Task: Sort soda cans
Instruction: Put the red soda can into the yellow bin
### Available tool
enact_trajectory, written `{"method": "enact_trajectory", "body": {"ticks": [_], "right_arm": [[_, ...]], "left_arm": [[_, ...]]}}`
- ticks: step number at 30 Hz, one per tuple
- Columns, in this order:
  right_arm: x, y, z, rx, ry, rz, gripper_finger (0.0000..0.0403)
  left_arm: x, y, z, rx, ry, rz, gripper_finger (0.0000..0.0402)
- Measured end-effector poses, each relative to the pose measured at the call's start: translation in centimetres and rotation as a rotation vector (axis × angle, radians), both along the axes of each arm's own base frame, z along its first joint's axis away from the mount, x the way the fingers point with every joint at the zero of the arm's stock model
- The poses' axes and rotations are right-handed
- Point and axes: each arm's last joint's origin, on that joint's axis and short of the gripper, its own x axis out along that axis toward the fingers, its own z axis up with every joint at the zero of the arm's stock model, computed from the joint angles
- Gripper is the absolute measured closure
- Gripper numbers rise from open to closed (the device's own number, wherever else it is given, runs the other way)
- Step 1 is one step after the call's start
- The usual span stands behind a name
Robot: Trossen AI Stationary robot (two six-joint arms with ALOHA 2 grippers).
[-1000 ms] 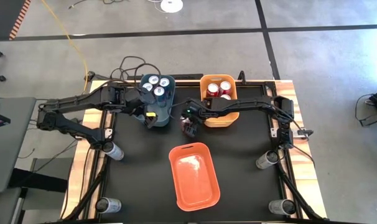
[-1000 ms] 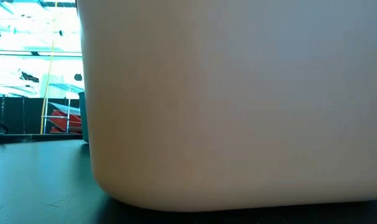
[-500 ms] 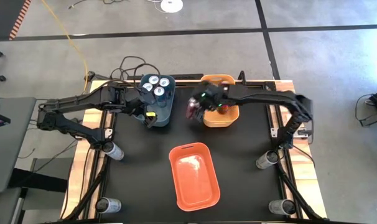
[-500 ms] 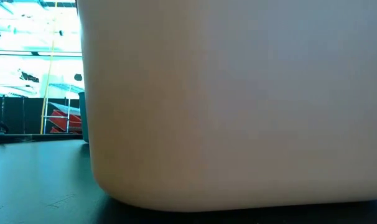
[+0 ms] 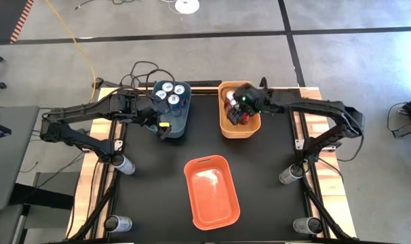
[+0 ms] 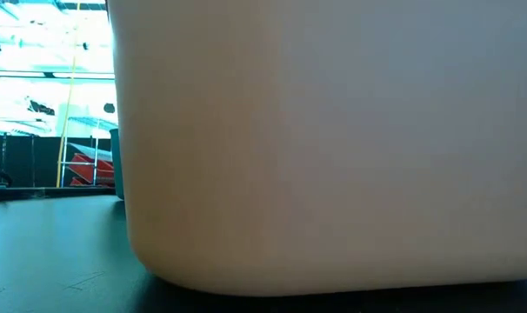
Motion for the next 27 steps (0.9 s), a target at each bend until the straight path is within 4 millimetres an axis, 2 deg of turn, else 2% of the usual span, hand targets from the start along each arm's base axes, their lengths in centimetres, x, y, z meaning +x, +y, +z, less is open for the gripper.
{"method": "enact_trajectory", "body": {"ticks": [2, 6, 11, 20, 27], "right_arm": [[0.1, 0.4, -1.3, 0.005, -0.015, 0.002, 0.0127], [0.1, 0.9, -2.5, -0.004, -0.045, 0.001, 0.0127], [0.2, 0.6, -4.9, -0.009, 0.022, -0.025, 0.0127], [1.6, -0.2, -6.8, -0.03, 0.081, 0.02, 0.0125], [1.7, -0.2, -7.0, -0.025, 0.084, 0.015, 0.0087]], "left_arm": [[0.0, 0.0, 0.0, 0.0, 0.0, 0.0, 0.0007], [0.0, 0.0, 0.0, 0.014, 0.006, -0.016, 0.0007], [0.1, 0.2, 0.1, 0.031, -0.005, -0.008, 0.0007], [0.2, 0.3, 0.2, 0.03, -0.027, 0.01, 0.0007], [0.2, 0.3, 0.2, 0.022, -0.033, 0.025, 0.0007]]}}
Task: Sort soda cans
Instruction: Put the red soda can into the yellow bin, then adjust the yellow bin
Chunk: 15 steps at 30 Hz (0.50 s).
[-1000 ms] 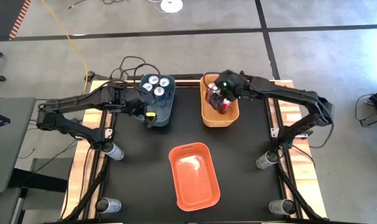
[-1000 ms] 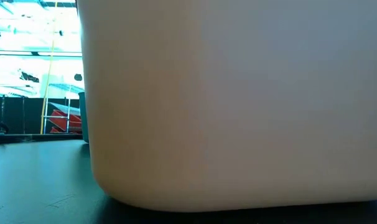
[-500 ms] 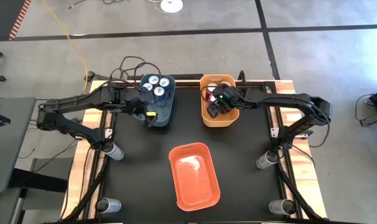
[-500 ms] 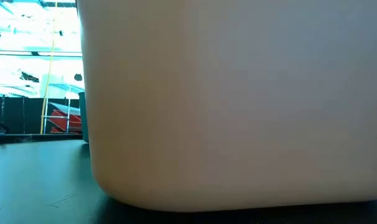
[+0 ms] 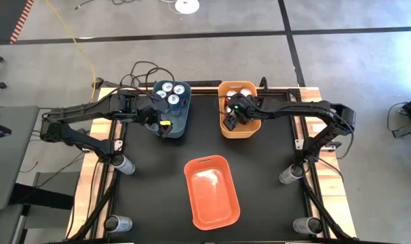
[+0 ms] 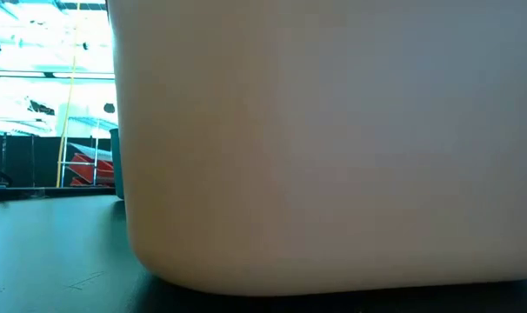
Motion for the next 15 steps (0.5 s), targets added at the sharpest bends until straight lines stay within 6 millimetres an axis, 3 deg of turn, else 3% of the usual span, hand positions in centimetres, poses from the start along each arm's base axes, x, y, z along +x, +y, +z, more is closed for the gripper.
{"method": "enact_trajectory", "body": {"ticks": [10, 15], "right_arm": [[-1.3, 0.2, 2.9, -0.031, -0.115, -0.014, 0.0011], [-2.9, 0.3, 5.3, -0.042, -0.218, -0.098, 0.001]], "left_arm": [[-0.1, 0.6, 0.0, -0.006, -0.006, 0.043, 0.0007], [-0.5, 1.8, 0.0, 0.009, 0.004, 0.09, 0.0009]]}}
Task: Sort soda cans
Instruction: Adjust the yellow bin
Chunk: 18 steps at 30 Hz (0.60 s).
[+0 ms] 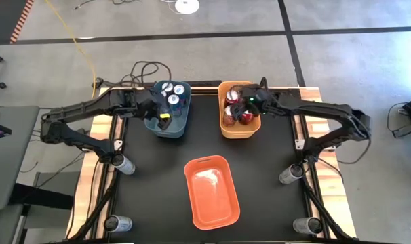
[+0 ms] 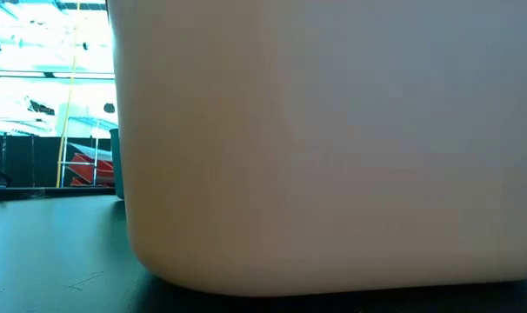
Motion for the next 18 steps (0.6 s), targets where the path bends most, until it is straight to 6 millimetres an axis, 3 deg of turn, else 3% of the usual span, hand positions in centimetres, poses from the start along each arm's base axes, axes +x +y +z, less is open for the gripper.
{"method": "enact_trajectory", "body": {"ticks": [5, 8, 13, 18], "right_arm": [[-3.2, -0.5, 2.0, 0.011, -0.06, -0.223, 0.0025], [-5.6, -1.2, 2.1, 0.047, -0.005, -0.35, 0.0048], [-8.1, -2.4, 1.2, 0.116, 0.134, -0.479, 0.0118], [-8.3, -3.9, -0.2, 0.17, 0.195, -0.564, 0.0215]], "left_arm": [[-0.4, 1.1, 0.0, 0.003, 0.006, 0.044, 0.0022], [-0.8, 1.9, 0.0, 0.02, 0.026, 0.082, 0.003], [-1.7, 3.4, -0.1, 0.048, 0.087, 0.105, 0.0051], [-2.2, 4.4, -0.2, 0.015, 0.092, 0.094, 0.0096]]}}
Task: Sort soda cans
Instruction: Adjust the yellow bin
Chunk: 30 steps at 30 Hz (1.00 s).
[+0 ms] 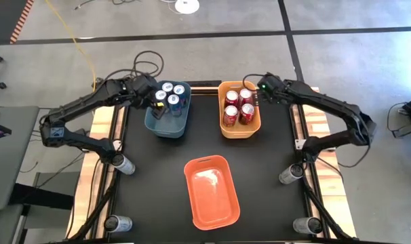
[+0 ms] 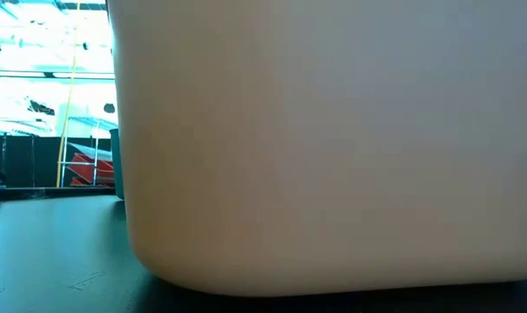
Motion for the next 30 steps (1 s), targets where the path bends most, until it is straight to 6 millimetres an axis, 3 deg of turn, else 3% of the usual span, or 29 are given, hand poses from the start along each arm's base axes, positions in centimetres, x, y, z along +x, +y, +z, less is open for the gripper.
{"method": "enact_trajectory", "body": {"ticks": [5, 8, 14, 19, 23, 30], "right_arm": [[0.7, -1.2, -2.2, 0.098, 0.061, 0.078, 0.0336], [1.6, -1.6, -3.3, 0.125, -0.008, 0.158, 0.0389], [1.4, -2.2, -4.5, 0.152, -0.11, 0.124, 0.0392], [0.6, -2.7, -5.4, 0.152, -0.11, 0.095, 0.04], [0.2, -3.1, -6.2, 0.147, -0.136, 0.082, 0.04], [0.8, -3.3, -6.4, 0.139, -0.233, 0.143, 0.0401]], "left_arm": [[-0.8, 0.6, -0.2, -0.023, 0.052, 0.007, 0.0145], [-1.1, 0.8, -0.3, -0.032, 0.07, 0.021, 0.0174], [-1.4, 0.9, -0.5, -0.065, 0.079, 0.022, 0.0221], [-1.8, 1.0, -0.6, -0.06, 0.112, 0.06, 0.0227], [-3.2, 2.8, -1.0, -0.116, 0.125, 0.151, 0.0227], [-5.4, 5.3, -0.9, -0.248, -0.003, 0.134, 0.0246]]}}
